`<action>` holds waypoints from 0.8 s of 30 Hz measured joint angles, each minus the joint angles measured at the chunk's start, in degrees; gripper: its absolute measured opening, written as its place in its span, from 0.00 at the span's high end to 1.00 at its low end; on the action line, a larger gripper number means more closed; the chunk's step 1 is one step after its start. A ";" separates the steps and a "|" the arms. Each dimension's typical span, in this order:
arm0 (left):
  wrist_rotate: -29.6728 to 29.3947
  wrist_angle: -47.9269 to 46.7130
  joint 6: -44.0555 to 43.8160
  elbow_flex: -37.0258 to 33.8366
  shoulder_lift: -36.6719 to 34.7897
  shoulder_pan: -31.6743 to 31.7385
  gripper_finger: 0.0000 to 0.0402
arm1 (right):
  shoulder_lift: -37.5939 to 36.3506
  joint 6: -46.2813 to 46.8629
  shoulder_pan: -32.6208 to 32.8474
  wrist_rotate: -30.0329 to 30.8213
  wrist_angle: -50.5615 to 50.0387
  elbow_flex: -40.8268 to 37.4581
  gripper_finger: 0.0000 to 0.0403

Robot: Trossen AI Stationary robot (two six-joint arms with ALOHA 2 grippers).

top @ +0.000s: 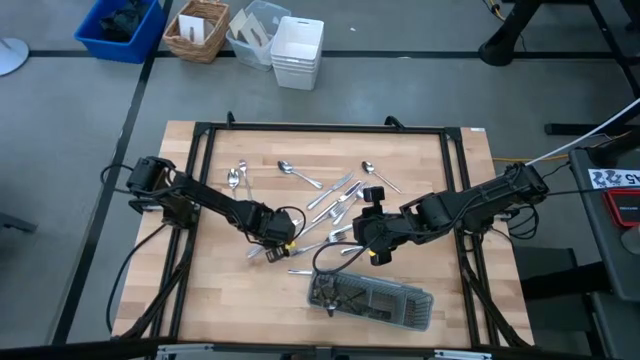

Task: Sort silverware
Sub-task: Put the knife into the gray silverware rack

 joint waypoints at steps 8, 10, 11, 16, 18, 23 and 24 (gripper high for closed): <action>3.82 -1.37 -1.08 -0.13 0.05 0.02 0.82 | 0.00 0.00 -0.02 0.00 0.00 0.00 0.76; 4.07 -1.45 -1.34 -0.15 0.05 0.02 0.82 | 0.00 0.02 -0.02 0.00 -0.02 0.00 0.76; 4.17 -1.48 -1.35 -0.15 0.05 0.02 0.82 | 0.00 0.00 0.00 -0.01 -0.02 0.00 0.76; 4.53 -1.57 -1.48 -0.22 0.07 0.02 0.88 | 0.00 0.00 -0.01 0.00 -0.02 0.00 0.76; 4.34 -1.52 -1.55 -0.24 0.07 -0.02 0.91 | 0.00 0.00 -0.02 0.00 -0.02 0.00 0.76; 4.18 -1.31 -1.55 -0.28 0.07 -0.07 0.95 | 0.00 0.02 -0.02 0.00 -0.02 0.00 0.76; 4.16 -1.26 -1.55 -0.32 0.07 -0.07 0.95 | 0.00 0.00 -0.02 -0.01 -0.02 0.00 0.76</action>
